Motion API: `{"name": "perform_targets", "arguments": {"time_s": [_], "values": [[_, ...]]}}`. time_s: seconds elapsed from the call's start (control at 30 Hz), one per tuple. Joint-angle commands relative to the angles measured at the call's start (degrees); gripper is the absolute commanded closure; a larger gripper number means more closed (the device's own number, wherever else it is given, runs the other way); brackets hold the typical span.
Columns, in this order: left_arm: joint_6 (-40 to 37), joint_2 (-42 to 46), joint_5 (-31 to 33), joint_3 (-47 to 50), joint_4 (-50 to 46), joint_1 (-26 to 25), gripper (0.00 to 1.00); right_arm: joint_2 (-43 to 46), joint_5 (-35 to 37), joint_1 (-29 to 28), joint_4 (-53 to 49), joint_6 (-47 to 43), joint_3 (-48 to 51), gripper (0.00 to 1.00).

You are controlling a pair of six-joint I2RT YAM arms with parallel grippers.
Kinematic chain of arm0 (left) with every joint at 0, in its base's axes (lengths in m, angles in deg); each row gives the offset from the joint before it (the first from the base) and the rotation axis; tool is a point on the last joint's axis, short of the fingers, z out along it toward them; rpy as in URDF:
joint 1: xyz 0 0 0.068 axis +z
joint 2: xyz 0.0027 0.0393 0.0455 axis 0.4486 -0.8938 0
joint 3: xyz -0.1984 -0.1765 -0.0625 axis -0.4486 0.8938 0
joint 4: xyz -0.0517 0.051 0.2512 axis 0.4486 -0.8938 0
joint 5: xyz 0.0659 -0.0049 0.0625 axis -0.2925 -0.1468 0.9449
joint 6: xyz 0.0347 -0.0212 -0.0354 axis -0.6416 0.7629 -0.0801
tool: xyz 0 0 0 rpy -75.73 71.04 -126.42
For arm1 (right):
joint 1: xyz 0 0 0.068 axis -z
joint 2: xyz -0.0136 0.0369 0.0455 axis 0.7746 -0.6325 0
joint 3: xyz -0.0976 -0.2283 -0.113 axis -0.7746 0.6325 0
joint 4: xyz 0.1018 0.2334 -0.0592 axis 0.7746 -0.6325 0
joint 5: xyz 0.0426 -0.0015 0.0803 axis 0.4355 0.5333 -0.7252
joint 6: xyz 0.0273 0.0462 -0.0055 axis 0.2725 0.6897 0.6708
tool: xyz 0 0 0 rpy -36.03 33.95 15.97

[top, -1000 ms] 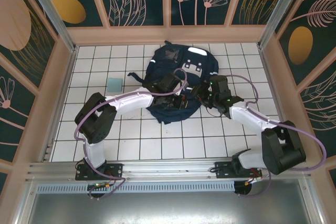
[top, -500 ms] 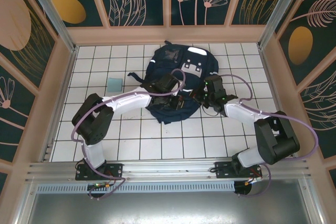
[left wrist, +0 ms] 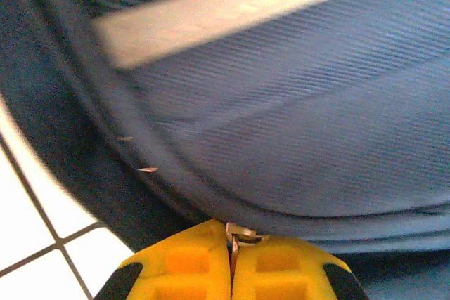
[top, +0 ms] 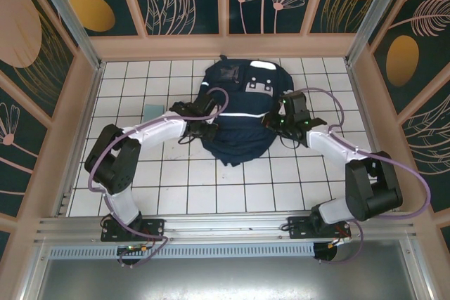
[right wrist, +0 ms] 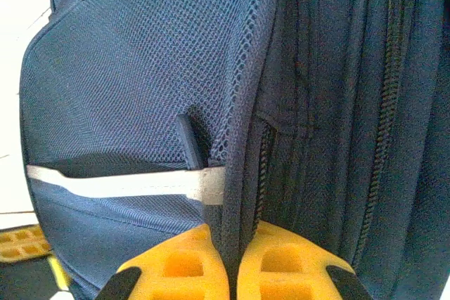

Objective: Pack the student bag

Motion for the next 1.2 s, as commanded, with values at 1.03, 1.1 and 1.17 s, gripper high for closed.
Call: {"name": "perform_targets", "arguments": {"time_s": [1.03,1.1,1.17], "values": [[11.08,-12.85,-17.78,-20.76,9.54,-15.24,1.00,3.89,7.23,10.73,-1.66,5.68,-4.66,0.08],[11.80,-12.79,-18.75,-20.47,11.05,-15.29,1.00,6.74,5.04,10.65,1.13,9.28,0.70,0.04],[11.79,-12.43,-19.52,-19.75,12.22,-15.37,1.00,8.35,2.18,10.46,6.73,13.80,6.25,0.04]]}}
